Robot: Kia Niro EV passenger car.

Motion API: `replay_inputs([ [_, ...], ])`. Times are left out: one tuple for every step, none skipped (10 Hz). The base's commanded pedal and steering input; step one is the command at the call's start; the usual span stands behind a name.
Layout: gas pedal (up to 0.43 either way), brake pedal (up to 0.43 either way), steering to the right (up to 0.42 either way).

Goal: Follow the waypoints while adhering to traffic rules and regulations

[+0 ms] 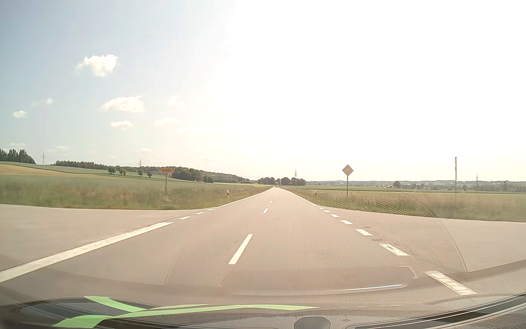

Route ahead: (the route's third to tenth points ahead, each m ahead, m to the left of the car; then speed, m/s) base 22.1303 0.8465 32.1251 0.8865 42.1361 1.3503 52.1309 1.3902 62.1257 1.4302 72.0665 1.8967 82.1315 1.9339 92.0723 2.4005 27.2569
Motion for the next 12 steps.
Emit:
replay_inputs([
  [0.189, 0.000, -0.001],
  [0.189, 0.000, -0.001],
  [0.189, 0.000, -0.001],
  [0.189, 0.000, -0.001],
  [0.189, 0.000, -0.001],
  [0.189, 0.000, -0.001],
  [0.189, 0.000, -0.001],
  [0.189, 0.000, -0.001],
  [0.189, 0.000, -0.001],
  [0.189, 0.000, -0.002],
  [0.189, 0.000, -0.001],
  [0.189, 0.000, -0.002],
])
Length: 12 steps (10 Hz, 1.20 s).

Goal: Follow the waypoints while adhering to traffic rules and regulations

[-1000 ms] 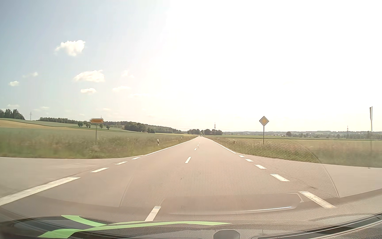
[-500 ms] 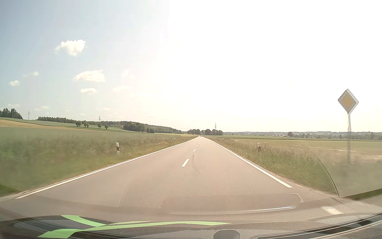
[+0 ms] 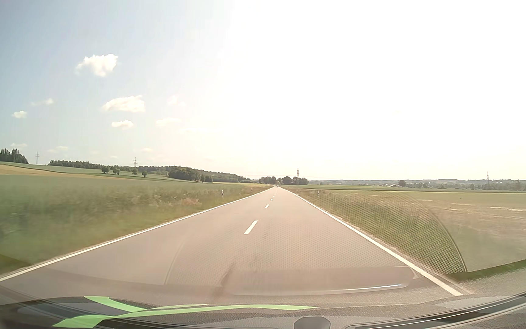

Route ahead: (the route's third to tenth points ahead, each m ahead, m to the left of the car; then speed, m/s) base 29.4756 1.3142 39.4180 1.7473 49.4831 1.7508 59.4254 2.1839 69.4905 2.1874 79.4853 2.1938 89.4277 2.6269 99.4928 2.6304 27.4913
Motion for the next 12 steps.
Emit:
replay_inputs([
  [0.189, 0.000, -0.002],
  [0.189, 0.000, -0.002],
  [0.189, 0.000, -0.002],
  [0.189, 0.000, -0.002],
  [0.189, 0.000, -0.002],
  [0.189, 0.000, -0.002],
  [0.189, 0.000, -0.002],
  [0.197, 0.000, -0.002],
  [0.197, 0.000, -0.002],
  [0.197, 0.000, -0.002],
  [0.197, 0.000, -0.002],
  [0.197, 0.000, -0.002],
])
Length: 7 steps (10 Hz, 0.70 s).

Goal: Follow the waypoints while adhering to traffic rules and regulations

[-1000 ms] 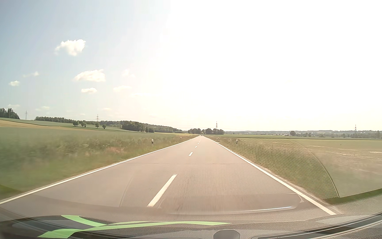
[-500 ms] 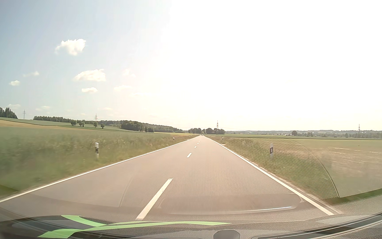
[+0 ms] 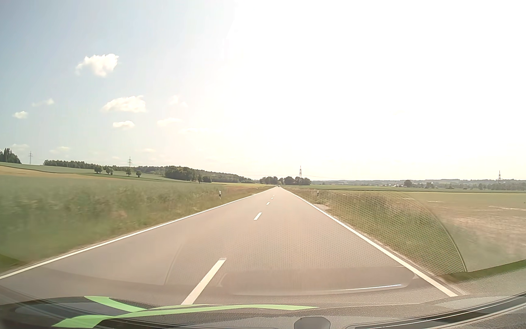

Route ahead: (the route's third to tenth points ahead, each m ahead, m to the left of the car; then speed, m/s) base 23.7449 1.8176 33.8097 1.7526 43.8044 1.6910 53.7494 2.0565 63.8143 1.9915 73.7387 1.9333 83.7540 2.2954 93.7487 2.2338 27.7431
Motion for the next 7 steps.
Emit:
replay_inputs([
  [0.197, 0.000, -0.002],
  [0.197, 0.000, -0.002],
  [0.189, 0.000, -0.002],
  [0.189, 0.000, -0.002],
  [0.197, 0.000, -0.002],
  [0.197, 0.000, -0.001],
  [0.228, 0.000, -0.001],
])
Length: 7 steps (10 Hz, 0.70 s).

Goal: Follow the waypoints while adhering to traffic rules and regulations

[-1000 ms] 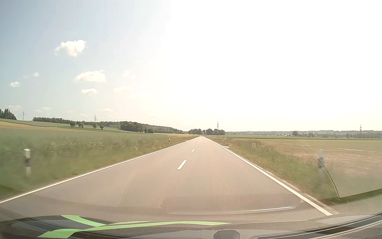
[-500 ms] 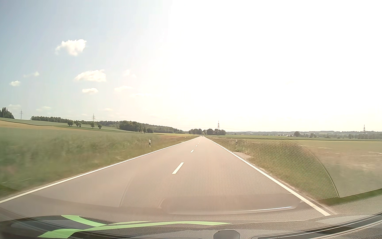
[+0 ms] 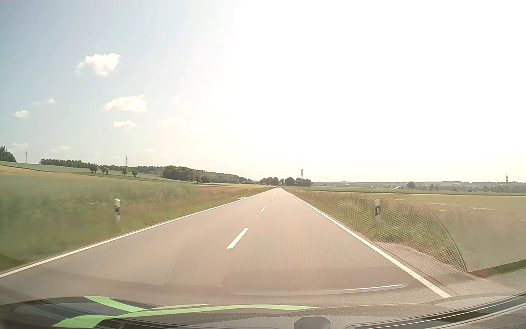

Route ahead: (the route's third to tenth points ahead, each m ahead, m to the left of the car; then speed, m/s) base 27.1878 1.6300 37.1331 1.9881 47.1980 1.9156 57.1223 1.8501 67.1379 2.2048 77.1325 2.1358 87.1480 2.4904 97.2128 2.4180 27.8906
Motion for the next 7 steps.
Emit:
replay_inputs([
  [0.240, 0.000, -0.001],
  [0.240, 0.000, -0.001],
  [0.240, 0.000, -0.002],
  [0.240, 0.000, -0.001],
  [0.240, 0.000, -0.001],
  [0.240, 0.000, -0.001],
  [0.220, 0.000, -0.001],
])
